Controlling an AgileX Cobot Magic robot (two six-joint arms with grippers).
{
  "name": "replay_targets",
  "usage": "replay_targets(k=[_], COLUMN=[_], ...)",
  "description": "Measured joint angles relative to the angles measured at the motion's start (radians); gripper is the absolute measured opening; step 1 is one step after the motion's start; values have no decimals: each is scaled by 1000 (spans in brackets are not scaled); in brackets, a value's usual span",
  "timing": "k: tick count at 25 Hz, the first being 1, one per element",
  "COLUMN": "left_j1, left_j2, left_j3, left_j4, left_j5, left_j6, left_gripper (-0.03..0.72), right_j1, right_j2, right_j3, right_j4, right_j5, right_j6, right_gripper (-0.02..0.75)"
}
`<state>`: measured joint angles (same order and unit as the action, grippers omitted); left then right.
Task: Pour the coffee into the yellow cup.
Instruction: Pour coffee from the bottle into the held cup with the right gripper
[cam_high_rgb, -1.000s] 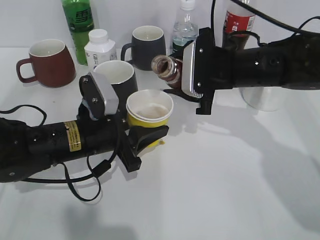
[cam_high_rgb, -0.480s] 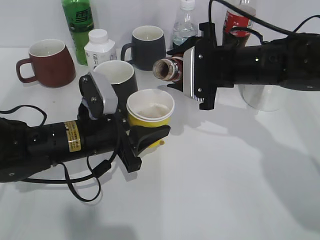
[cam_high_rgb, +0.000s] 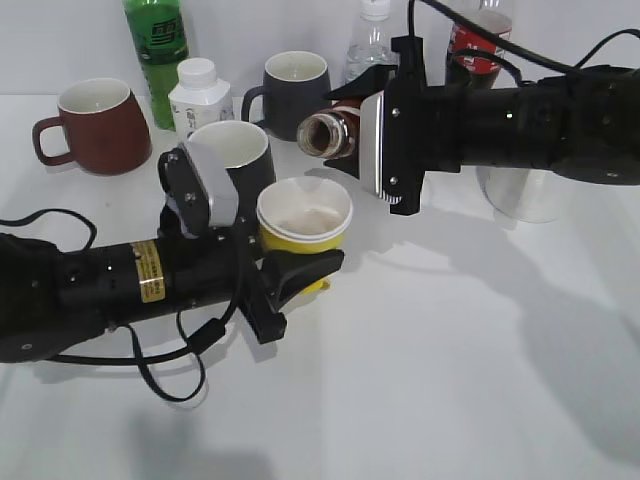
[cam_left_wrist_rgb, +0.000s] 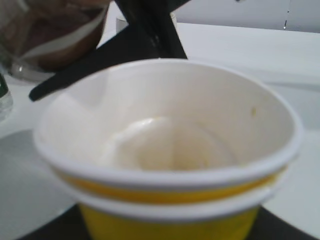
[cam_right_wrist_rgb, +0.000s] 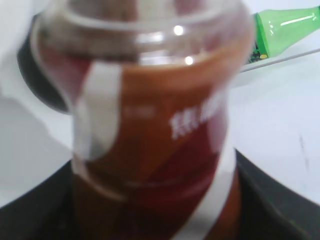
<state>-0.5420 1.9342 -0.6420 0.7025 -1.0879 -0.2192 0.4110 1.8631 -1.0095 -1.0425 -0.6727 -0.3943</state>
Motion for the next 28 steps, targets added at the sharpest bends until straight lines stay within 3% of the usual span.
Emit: replay_targets(k=[28], left_j1=[-3], left_j2=[1], left_j3=[-12], left_j4=[44], left_j5=[-4], left_j6=[-2], left_gripper=[325], right_j1=[2], right_j2=[0], right_j3=[0], right_j4=[15], right_j5=[19], right_j6=[-239], right_gripper=[500])
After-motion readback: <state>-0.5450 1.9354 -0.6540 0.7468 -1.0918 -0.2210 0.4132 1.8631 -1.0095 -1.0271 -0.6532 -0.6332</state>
